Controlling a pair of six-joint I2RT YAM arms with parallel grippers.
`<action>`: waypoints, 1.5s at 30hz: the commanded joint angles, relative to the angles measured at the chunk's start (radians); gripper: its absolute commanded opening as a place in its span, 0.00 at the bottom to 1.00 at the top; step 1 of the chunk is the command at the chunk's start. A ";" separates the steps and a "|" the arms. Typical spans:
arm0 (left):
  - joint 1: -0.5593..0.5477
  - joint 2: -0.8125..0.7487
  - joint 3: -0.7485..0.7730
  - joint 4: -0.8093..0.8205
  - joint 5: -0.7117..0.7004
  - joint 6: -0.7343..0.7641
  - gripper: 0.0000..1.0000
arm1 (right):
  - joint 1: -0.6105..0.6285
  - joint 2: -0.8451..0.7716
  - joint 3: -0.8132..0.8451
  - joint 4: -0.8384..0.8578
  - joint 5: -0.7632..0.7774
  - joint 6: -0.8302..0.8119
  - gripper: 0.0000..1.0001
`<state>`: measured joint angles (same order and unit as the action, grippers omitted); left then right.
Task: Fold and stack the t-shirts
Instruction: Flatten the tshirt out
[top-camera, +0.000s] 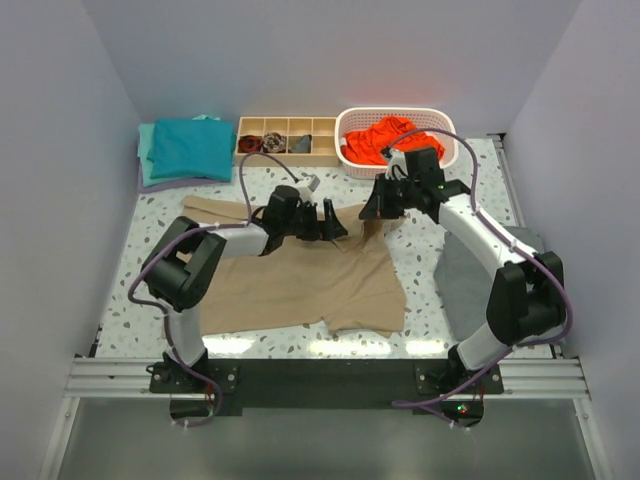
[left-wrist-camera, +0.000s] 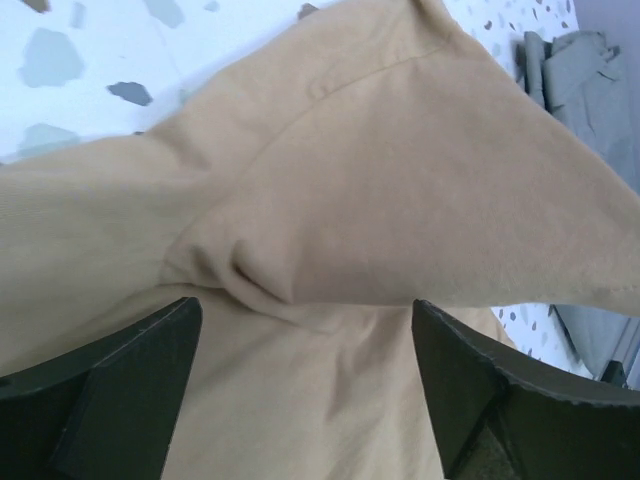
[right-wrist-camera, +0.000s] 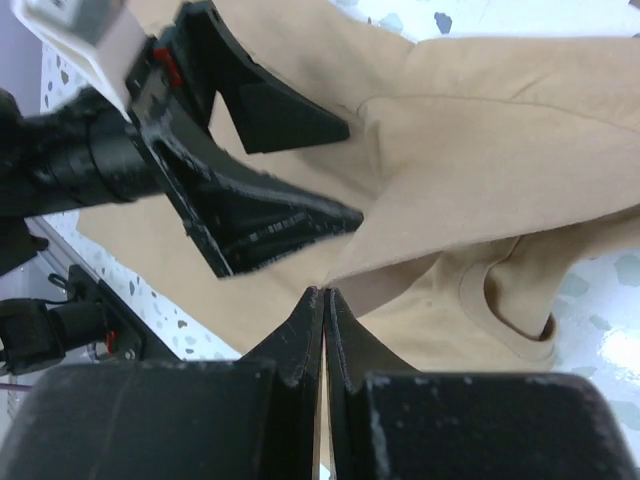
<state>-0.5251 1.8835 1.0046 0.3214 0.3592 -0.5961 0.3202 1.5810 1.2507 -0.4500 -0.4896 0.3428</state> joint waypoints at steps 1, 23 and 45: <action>-0.033 0.043 0.043 0.102 0.020 -0.074 0.99 | -0.003 -0.001 0.072 0.019 -0.004 0.004 0.00; 0.048 0.169 0.169 -0.008 -0.278 0.062 0.89 | -0.004 -0.094 -0.088 -0.157 0.226 -0.073 0.30; 0.054 0.129 0.209 -0.137 -0.213 0.136 0.90 | 0.029 0.041 -0.368 -0.070 0.318 -0.001 0.17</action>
<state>-0.4778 2.0594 1.1957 0.3038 0.1539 -0.5190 0.3424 1.6516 0.9283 -0.5003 -0.2615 0.3153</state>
